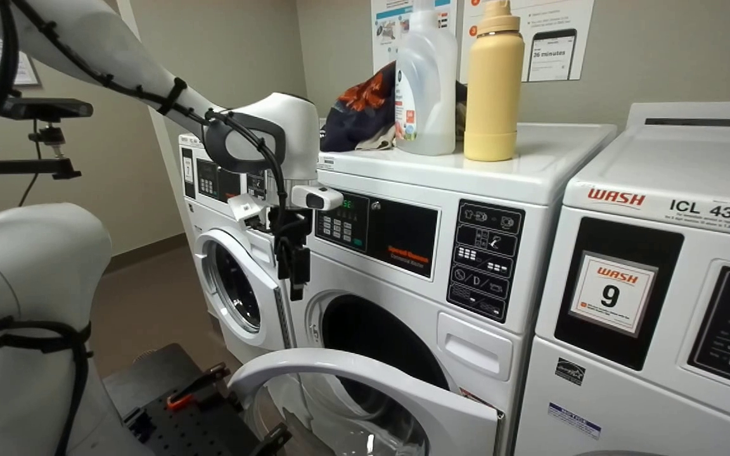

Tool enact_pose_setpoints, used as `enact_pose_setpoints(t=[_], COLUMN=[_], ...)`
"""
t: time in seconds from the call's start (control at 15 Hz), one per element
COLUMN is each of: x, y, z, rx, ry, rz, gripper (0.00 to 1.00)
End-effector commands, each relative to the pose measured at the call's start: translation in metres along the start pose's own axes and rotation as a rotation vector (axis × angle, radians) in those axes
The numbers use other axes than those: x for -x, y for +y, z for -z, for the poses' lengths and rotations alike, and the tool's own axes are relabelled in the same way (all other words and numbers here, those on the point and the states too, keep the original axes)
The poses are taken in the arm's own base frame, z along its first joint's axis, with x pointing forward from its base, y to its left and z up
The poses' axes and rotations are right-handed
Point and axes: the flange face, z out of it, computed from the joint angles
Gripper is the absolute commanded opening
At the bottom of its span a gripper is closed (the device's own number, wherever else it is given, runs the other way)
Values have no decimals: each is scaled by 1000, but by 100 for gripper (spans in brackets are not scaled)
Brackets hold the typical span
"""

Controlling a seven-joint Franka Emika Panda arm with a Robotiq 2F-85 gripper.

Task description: Open the middle washing machine door

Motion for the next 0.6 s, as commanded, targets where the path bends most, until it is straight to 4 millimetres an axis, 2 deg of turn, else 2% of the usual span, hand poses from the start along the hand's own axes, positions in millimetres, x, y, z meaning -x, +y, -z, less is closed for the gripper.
enact_pose_setpoints(t=[0.0,0.53], x=[9,21], y=[3,-5], z=[11,9], rx=[-46,-72], ry=[11,-2], rz=[45,139], gripper=[100,100])
